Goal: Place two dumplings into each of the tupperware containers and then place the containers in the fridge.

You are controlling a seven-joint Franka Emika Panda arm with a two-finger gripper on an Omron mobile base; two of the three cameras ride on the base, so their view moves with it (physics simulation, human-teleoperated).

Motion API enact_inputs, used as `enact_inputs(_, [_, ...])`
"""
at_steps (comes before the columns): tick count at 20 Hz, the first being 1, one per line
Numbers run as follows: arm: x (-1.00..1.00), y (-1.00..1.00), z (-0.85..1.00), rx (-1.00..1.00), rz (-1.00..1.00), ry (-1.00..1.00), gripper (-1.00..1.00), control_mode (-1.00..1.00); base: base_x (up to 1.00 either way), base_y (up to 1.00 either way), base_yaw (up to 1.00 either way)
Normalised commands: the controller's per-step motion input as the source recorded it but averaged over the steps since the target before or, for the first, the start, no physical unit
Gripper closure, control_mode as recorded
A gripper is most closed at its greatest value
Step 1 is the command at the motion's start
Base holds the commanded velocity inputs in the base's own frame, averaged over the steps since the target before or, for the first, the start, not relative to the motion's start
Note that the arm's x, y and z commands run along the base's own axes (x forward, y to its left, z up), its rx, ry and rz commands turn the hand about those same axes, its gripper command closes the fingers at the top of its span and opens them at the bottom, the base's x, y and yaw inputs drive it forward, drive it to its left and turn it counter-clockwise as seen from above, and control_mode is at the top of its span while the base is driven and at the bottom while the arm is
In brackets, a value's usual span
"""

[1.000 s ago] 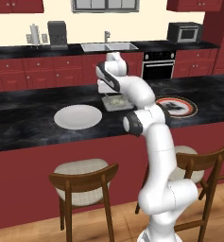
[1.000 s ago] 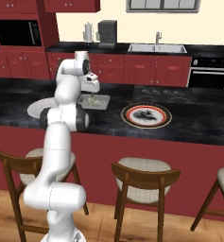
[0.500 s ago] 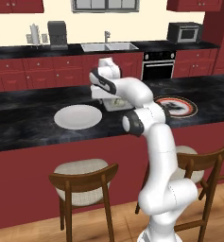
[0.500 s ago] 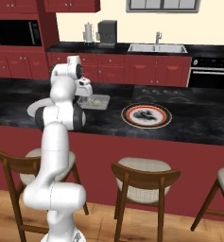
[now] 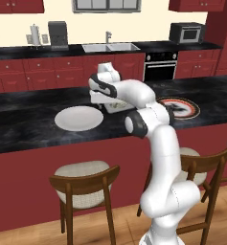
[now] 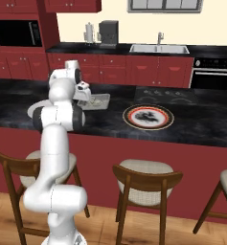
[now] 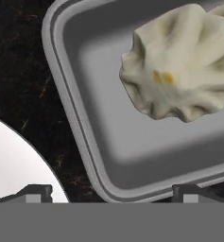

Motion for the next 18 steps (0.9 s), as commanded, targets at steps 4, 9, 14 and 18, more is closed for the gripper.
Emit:
enact_inputs(4, [0.12,0.12,0.0,0.02,0.08,-0.12,-1.0,-1.0,0.0,0.0,0.0])
enact_inputs(9, [0.23,0.13,0.0,0.0,0.13,-0.06,-1.0,-1.0,0.0,0.0,0.0])
enact_inputs(14, [0.44,0.0,-0.04,0.0,0.08,0.0,-1.0,-1.0,0.0,0.0,0.0])
enact_inputs(18, [0.2,0.0,-0.02,0.0,0.13,0.03,-1.0,-1.0,0.0,0.0,0.0])
